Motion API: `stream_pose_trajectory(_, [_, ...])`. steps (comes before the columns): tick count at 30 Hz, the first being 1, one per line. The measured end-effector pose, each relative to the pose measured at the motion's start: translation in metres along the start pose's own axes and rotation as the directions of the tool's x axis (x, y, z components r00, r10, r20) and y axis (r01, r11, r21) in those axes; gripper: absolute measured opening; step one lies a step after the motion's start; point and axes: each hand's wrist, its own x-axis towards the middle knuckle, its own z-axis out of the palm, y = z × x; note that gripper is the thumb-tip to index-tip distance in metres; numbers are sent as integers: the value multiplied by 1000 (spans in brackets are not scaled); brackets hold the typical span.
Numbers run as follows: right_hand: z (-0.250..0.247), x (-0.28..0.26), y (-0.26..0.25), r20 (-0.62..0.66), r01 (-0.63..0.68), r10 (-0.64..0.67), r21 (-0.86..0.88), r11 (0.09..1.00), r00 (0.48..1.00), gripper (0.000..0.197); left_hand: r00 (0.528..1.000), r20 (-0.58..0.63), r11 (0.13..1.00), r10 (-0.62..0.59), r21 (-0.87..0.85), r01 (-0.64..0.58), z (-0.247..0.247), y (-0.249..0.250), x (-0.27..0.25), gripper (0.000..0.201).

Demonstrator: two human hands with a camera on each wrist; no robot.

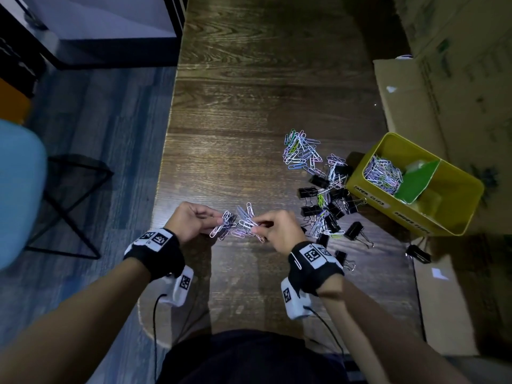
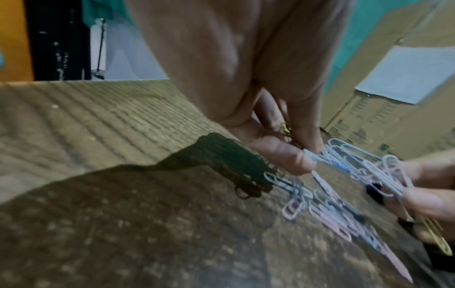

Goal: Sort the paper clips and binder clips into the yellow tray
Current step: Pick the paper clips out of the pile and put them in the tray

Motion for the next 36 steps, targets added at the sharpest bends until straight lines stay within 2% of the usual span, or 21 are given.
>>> stream_pose_trajectory(4, [-7, -3, -2, -58, 3, 15, 299, 954, 998, 28, 999, 15, 992, -32, -122, 33, -3, 13, 1, 15])
stream_pose_trajectory(7, [-18, -9, -6, -134, 38, 23, 435, 900, 991, 25, 999, 40, 984, -12, -178, 19, 0, 30, 6, 14])
stream_pose_trajectory(12, [-58, -35, -13, -292, 154, 1, 510, 846, 956, 28, 987, 136, 971, 85, -234, -52, 29, 86, 12, 13])
stream_pose_trajectory(17, [-103, -67, -11, -496, 316, -10, 537, 782, 868, 27, 941, 259, 963, 218, -216, -163, 94, 156, 27, 20])
stream_pose_trajectory(20, [-129, -80, -10, -586, 373, 28, 550, 747, 810, 27, 899, 332, 958, 284, -125, -257, 150, 190, 34, 12])
stream_pose_trajectory(23, [-156, -86, -8, -637, 420, 54, 568, 708, 769, 23, 863, 391, 926, 321, 64, -373, 206, 207, 44, 9])
stream_pose_trajectory(25, [-175, -85, -5, -679, 438, 85, 558, 705, 729, 18, 856, 396, 882, 331, 192, -430, 237, 208, 52, 8])
stream_pose_trajectory(27, [-194, -80, 1, -730, 450, 100, 517, 728, 676, 22, 846, 409, 796, 341, 353, -492, 262, 204, 57, 7])
stream_pose_trajectory(29, [-211, -70, 11, -756, 429, 116, 483, 763, 645, 26, 839, 434, 704, 327, 481, -523, 279, 197, 62, 5])
stream_pose_trajectory(32, [-230, -48, 31, -745, 317, 175, 468, 825, 644, 29, 830, 479, 609, 285, 579, -543, 285, 190, 67, 11])
stream_pose_trajectory(34, [-239, -32, 44, -743, 238, 205, 442, 865, 637, 29, 819, 494, 593, 292, 578, -561, 282, 190, 66, 14])
stream_pose_trajectory(35, [-242, -25, 49, -749, 184, 211, 407, 895, 628, 29, 819, 486, 609, 306, 562, -560, 278, 191, 65, 15])
stream_pose_trajectory(36, [-244, -19, 53, -751, 120, 210, 359, 926, 626, 30, 827, 467, 661, 313, 518, -543, 273, 191, 65, 16])
